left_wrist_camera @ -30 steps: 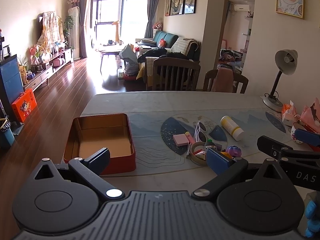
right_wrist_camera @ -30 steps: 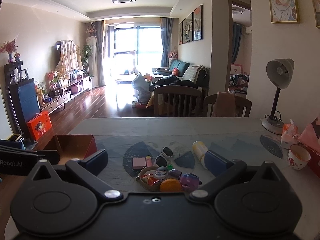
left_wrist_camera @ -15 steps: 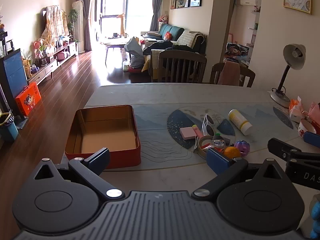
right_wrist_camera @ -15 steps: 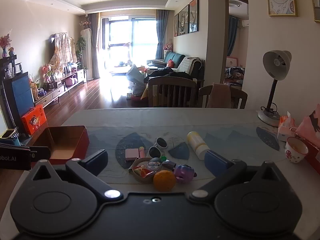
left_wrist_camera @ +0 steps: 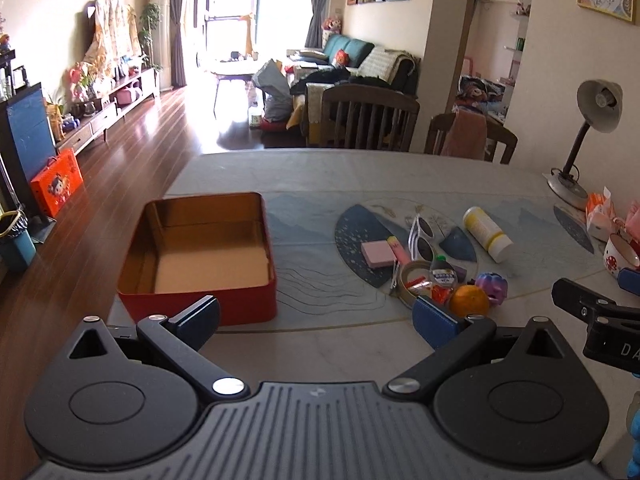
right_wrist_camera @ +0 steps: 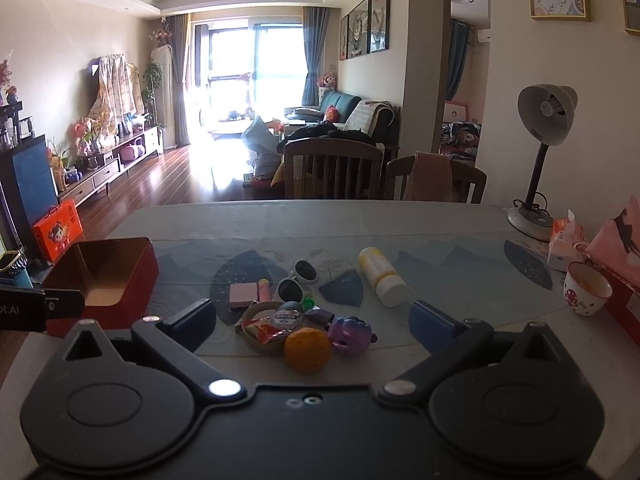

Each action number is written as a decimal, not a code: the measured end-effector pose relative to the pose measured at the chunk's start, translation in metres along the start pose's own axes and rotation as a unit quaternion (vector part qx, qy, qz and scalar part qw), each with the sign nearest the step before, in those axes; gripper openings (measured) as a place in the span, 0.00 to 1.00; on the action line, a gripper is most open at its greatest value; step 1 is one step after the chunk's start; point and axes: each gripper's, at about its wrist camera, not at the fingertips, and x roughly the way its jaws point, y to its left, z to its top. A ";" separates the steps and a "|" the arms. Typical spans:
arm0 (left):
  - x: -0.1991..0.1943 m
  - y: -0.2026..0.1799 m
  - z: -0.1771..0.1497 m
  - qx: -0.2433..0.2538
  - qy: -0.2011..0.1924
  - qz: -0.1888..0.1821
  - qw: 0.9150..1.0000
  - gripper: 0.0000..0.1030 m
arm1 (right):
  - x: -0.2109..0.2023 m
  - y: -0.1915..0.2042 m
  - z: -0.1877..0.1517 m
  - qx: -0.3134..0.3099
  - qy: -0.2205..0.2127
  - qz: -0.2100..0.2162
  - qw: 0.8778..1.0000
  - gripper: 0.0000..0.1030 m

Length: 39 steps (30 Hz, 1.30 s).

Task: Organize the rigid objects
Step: 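Grasp the purple squishy toy with the right gripper while the left gripper grasps the orange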

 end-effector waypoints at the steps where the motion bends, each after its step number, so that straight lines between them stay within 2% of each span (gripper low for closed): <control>1: 0.004 -0.003 0.000 0.000 0.003 0.000 1.000 1.00 | 0.004 -0.004 0.000 0.001 0.003 -0.001 1.000 1.00; 8: 0.037 -0.032 0.006 0.010 0.022 0.001 1.000 1.00 | 0.038 -0.034 -0.006 -0.002 0.035 0.018 0.999 0.98; 17: 0.084 -0.066 0.016 0.006 0.048 -0.010 0.999 1.00 | 0.086 -0.070 -0.012 -0.044 0.069 0.046 0.996 0.93; 20: 0.098 -0.076 0.019 0.007 0.057 -0.013 0.998 1.00 | 0.102 -0.084 -0.013 -0.051 0.083 0.061 0.993 0.84; 25: 0.116 -0.096 0.021 0.015 0.070 -0.034 0.997 1.00 | 0.123 -0.095 -0.017 -0.087 0.101 0.095 0.986 0.82; 31: 0.137 -0.131 0.010 0.060 0.088 -0.071 0.992 0.99 | 0.146 -0.108 -0.013 -0.149 0.121 0.170 0.967 0.76; 35: 0.157 -0.143 0.004 0.049 0.121 -0.091 0.987 0.99 | 0.158 -0.110 -0.014 -0.203 0.133 0.224 0.944 0.74; 39: 0.180 -0.151 -0.001 0.034 0.158 -0.096 0.982 0.93 | 0.171 -0.105 -0.015 -0.234 0.134 0.250 0.930 0.72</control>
